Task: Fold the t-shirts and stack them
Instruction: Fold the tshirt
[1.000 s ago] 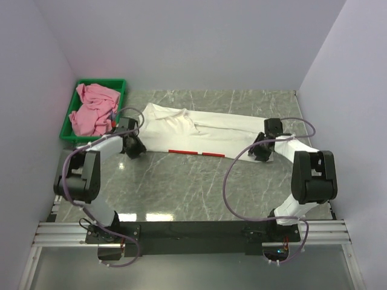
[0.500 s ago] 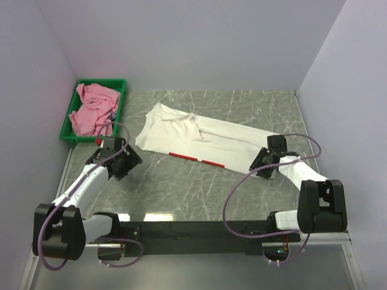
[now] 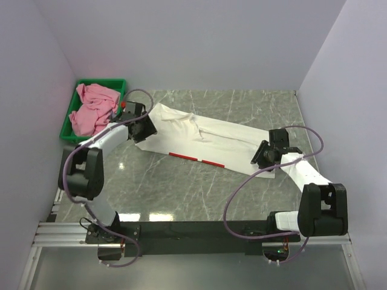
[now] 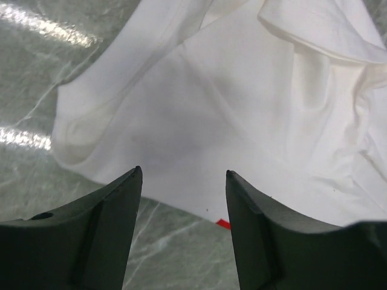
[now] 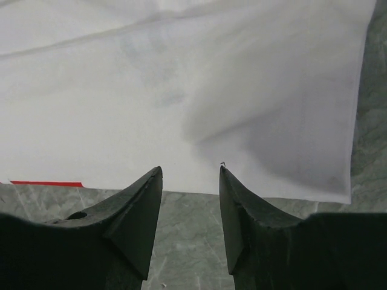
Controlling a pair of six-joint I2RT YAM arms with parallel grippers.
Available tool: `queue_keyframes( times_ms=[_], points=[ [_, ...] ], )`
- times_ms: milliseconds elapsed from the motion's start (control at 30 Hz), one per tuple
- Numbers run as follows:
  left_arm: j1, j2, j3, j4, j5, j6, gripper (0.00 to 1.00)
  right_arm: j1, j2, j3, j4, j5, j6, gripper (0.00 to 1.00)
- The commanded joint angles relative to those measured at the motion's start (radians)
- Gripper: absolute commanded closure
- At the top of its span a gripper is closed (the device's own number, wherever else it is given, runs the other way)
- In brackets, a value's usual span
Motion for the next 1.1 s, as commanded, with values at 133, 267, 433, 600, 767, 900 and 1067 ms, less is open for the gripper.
queue_keyframes(
  times_ms=[133,267,433,600,767,900,1067],
  points=[
    [-0.010,0.163,0.119,-0.022,-0.079,0.068,0.46,0.021,0.055,0.033,0.055,-0.017,-0.020,0.50],
    [-0.006,0.200,0.098,-0.036,-0.097,0.058,0.49,0.021,0.104,0.031,0.066,-0.013,-0.014,0.50],
    [0.017,0.205,0.018,-0.080,-0.109,0.020,0.58,0.021,0.146,0.040,0.043,0.014,-0.014,0.50],
    [0.028,0.102,-0.130,-0.146,-0.108,-0.030,0.67,0.021,0.184,0.039,-0.035,0.015,-0.024,0.50],
    [0.053,-0.062,-0.357,-0.114,-0.076,-0.050,0.69,0.021,0.161,-0.022,-0.042,-0.008,0.013,0.50],
    [0.079,-0.175,-0.482,-0.132,-0.071,-0.092,0.72,0.021,0.105,-0.082,-0.058,-0.028,0.033,0.49],
    [0.073,-0.423,-0.632,-0.168,-0.022,-0.221,0.73,0.023,-0.012,-0.145,-0.089,-0.019,0.061,0.48]
  ],
)
